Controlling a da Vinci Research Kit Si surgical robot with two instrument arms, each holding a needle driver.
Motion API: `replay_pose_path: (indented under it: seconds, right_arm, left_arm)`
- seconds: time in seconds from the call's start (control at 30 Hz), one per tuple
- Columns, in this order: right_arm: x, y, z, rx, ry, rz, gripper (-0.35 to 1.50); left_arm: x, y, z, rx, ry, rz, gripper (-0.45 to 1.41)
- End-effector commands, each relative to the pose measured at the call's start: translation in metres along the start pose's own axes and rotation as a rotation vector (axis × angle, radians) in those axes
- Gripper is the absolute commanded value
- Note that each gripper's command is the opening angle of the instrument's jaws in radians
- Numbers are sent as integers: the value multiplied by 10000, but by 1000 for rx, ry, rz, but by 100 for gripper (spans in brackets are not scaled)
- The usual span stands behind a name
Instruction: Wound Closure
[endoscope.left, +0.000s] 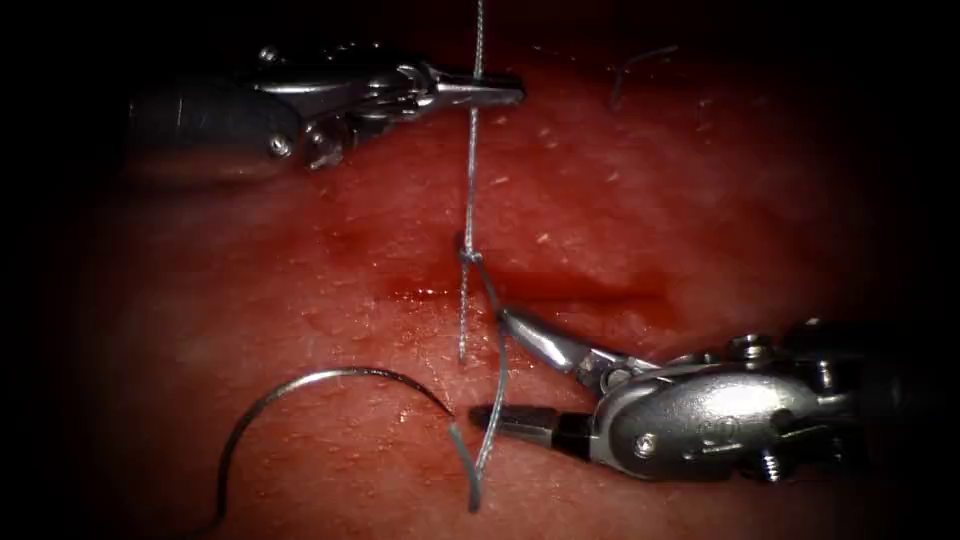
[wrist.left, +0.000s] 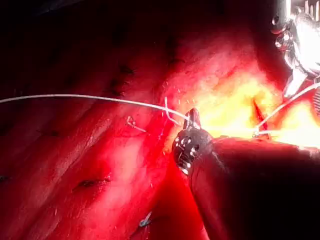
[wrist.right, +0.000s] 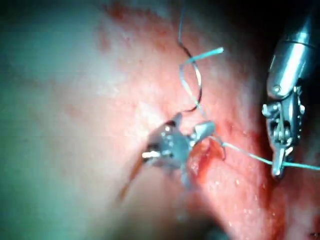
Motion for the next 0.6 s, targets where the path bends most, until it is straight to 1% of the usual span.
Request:
replay_pose_path:
  seconds: [0.03, 0.13, 0.3, 0.37, 0.4, 0.43, 0.5, 0.53, 0.57, 0.6]
  right_arm:
    - [-1, -6, 6, 0, -1, 3, 89]
    - [1, -6, 7, -2, -5, 3, 84]
    - [3, -5, 16, -10, -14, 6, 84]
    - [5, -6, 20, -12, -16, 6, 78]
    - [6, -7, 22, -16, -15, 12, 17]
    - [6, -6, 21, -10, -23, 89, -35]
    - [5, -4, 18, -2, -21, 144, -35]
    - [5, -4, 16, 15, 0, 157, -35]
    - [5, -3, 13, 16, 1, 205, -35]
    - [5, -3, 12, 16, 2, 216, -35]
  left_arm:
    - [0, -3, 6, -1, 0, 2, -45]
    - [-2, -2, 5, -2, -1, 3, -45]
    - [-4, -1, 6, 0, -1, 5, -45]
    - [-4, -1, 5, 0, -1, 5, -45]
    - [-4, -1, 5, -3, -1, 5, -45]
    - [-4, -2, 5, -9, -2, 5, -45]
    - [-3, -3, 5, -10, -2, 11, -45]
    - [-3, -4, 4, -13, -3, 47, -45]
    - [-4, -6, 3, -16, -5, 97, -45]
    - [-5, -8, 2, -20, -6, 115, -45]
